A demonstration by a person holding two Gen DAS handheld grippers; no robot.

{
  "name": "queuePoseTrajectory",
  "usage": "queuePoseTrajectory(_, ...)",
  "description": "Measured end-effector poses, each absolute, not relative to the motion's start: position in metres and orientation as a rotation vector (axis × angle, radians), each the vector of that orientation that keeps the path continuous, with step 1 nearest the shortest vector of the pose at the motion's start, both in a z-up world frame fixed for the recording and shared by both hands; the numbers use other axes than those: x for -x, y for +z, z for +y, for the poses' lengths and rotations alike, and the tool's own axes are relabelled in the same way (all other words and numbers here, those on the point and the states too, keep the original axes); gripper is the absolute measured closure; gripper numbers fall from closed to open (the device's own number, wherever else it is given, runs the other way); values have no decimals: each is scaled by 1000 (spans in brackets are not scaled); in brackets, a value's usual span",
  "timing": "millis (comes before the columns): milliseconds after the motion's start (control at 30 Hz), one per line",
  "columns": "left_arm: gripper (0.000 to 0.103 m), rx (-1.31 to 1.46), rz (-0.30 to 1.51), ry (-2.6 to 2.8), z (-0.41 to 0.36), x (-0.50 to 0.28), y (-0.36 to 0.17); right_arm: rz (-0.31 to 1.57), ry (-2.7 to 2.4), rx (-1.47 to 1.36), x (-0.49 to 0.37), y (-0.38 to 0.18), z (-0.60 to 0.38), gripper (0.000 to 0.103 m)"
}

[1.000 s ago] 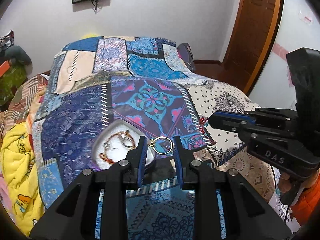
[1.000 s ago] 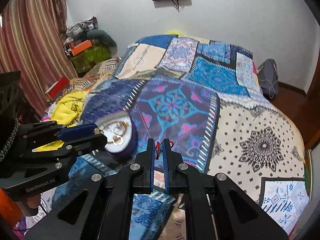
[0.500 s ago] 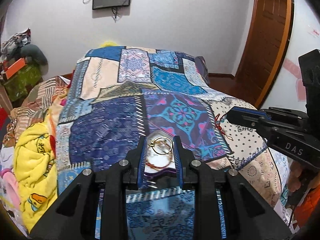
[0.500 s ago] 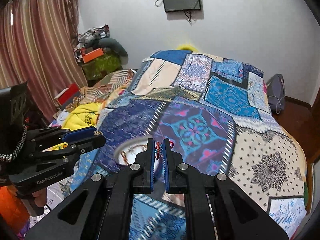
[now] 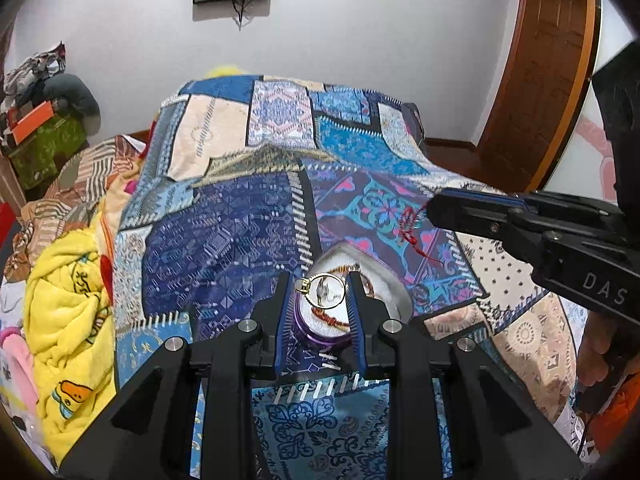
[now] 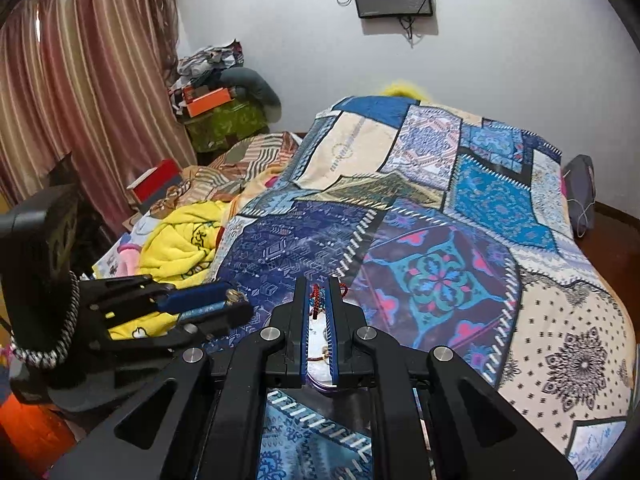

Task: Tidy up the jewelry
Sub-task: 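Carry the earring and hoop over the heart tin and lower them inside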

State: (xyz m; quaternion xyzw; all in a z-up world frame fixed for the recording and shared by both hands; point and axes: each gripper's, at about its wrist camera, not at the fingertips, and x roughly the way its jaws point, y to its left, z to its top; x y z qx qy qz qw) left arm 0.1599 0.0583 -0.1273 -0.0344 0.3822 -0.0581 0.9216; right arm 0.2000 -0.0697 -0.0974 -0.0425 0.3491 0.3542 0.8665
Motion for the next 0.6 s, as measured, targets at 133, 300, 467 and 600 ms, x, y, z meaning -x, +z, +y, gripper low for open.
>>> queuePoseTrajectory(133, 78, 74, 818, -126, 58, -167, -141, 763, 751, 85, -205, -107, -62, 96)
queuePoseTrajectory(300, 78, 70, 850, -141, 56, -174, -156, 800, 760, 91, -212, -120, -52, 96)
queuePoseTrajectory(467, 78, 58, 873, -153, 52, -182, -166, 841, 761, 95, -222, -133, -43, 96)
queuePoseTrajectory(600, 78, 57, 869, -158, 52, -186, -168, 869, 759, 106, -227, -143, -38, 96)
